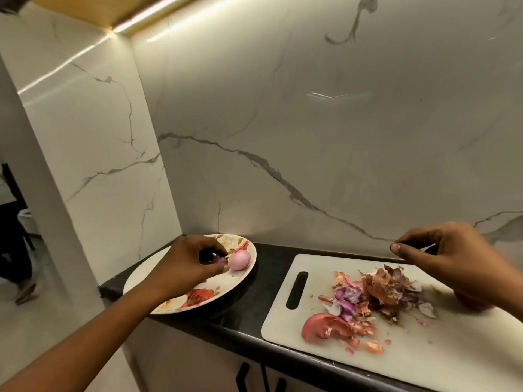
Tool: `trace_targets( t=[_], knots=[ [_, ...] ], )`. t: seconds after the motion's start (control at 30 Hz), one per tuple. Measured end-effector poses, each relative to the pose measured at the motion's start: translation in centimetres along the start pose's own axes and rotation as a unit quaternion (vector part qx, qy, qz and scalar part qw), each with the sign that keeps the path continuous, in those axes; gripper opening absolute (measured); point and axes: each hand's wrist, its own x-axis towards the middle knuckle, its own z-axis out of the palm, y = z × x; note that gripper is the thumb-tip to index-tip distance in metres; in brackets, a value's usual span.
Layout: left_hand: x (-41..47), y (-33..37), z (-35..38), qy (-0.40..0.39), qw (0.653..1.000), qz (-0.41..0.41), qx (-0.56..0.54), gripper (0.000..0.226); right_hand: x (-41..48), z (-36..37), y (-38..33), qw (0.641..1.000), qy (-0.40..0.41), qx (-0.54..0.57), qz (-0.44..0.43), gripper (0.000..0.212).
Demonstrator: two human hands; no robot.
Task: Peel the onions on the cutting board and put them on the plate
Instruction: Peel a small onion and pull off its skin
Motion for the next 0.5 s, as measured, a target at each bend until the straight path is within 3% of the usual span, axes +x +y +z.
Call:
trace_targets(
  t=[0.23,0.5],
  knots=[
    [-1.2,-1.8,0.5,-0.038,0.998,0.017,0.043,0.018,0.0,0.2,0.5,1.0,-0.008,-0.008,-0.001,0.007],
    [-1.5,-0.2,1.6,0.019,0.997,0.068,-0.011,0.044,0.0,0.2,0.0,1.0,-0.008,0.018,-0.02,0.004]
  ],
)
